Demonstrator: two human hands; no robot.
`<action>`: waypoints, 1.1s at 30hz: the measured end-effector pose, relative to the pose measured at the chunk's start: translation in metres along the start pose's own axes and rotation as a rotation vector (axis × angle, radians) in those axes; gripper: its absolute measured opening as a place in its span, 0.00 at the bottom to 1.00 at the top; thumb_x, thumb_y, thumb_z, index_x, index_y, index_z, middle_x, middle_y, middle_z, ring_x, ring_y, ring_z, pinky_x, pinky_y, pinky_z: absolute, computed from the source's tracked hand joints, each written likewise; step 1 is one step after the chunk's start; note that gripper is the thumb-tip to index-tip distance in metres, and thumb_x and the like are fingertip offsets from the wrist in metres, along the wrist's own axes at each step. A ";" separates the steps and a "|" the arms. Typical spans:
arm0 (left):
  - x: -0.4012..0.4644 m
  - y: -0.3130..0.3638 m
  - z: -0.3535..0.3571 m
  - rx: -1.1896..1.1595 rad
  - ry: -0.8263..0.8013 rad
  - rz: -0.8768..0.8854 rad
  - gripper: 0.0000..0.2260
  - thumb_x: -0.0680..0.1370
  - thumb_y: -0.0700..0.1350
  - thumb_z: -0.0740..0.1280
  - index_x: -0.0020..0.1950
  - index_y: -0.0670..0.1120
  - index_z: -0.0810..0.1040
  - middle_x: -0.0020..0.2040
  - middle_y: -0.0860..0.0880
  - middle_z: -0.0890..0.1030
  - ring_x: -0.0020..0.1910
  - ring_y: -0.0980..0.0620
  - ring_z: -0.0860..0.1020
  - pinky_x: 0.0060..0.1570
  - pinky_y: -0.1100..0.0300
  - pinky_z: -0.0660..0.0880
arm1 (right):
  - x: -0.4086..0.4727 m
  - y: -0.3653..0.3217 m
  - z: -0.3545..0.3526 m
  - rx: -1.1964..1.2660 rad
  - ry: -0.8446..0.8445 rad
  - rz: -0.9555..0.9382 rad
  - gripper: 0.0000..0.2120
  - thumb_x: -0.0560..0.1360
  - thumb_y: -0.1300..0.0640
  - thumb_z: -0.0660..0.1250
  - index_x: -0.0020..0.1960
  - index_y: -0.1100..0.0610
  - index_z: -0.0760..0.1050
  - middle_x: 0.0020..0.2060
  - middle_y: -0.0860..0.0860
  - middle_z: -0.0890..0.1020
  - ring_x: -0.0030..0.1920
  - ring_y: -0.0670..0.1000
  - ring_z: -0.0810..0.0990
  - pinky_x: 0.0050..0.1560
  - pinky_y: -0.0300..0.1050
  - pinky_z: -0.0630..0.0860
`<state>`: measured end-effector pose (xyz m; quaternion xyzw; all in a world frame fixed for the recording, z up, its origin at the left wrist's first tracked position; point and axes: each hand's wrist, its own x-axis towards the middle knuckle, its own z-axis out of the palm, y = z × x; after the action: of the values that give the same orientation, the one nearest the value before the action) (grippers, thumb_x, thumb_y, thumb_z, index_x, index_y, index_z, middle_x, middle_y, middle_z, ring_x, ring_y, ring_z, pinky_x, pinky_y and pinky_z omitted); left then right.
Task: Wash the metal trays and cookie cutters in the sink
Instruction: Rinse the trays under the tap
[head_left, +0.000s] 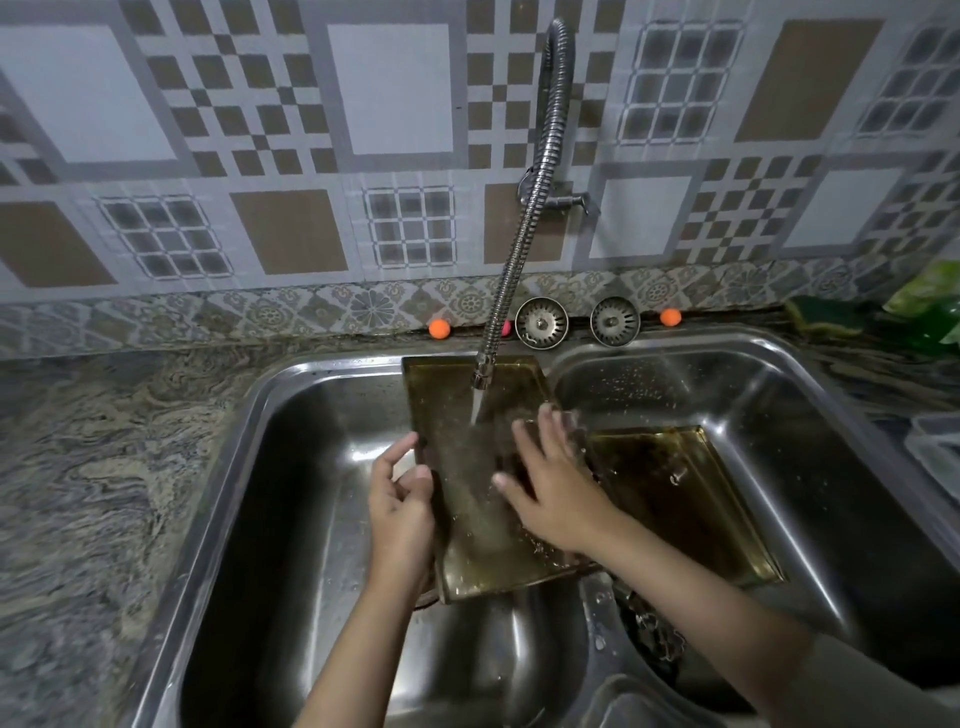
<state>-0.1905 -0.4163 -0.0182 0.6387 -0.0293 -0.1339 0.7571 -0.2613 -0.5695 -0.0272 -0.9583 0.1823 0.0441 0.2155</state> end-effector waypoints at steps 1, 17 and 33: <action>-0.005 -0.001 0.005 0.016 -0.035 0.018 0.16 0.79 0.32 0.59 0.59 0.49 0.75 0.41 0.47 0.79 0.35 0.60 0.77 0.37 0.67 0.74 | 0.008 -0.002 -0.001 0.020 0.044 0.075 0.33 0.80 0.40 0.47 0.78 0.52 0.40 0.75 0.53 0.32 0.74 0.54 0.29 0.75 0.61 0.38; 0.021 -0.007 -0.018 -0.071 0.199 -0.028 0.16 0.78 0.30 0.58 0.60 0.47 0.74 0.43 0.53 0.76 0.38 0.62 0.73 0.33 0.78 0.69 | -0.040 0.026 -0.008 0.480 0.184 0.040 0.16 0.77 0.53 0.66 0.63 0.42 0.74 0.72 0.40 0.57 0.73 0.42 0.54 0.72 0.44 0.54; 0.000 0.002 0.015 0.146 -0.211 -0.015 0.12 0.81 0.44 0.60 0.64 0.53 0.72 0.61 0.56 0.74 0.56 0.68 0.72 0.53 0.69 0.69 | -0.047 -0.013 -0.031 0.907 0.477 0.048 0.19 0.79 0.63 0.61 0.56 0.39 0.76 0.47 0.59 0.82 0.50 0.66 0.78 0.53 0.65 0.76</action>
<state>-0.1934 -0.4300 -0.0131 0.6748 -0.1137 -0.2034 0.7003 -0.3004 -0.5562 0.0134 -0.7474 0.2492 -0.2544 0.5608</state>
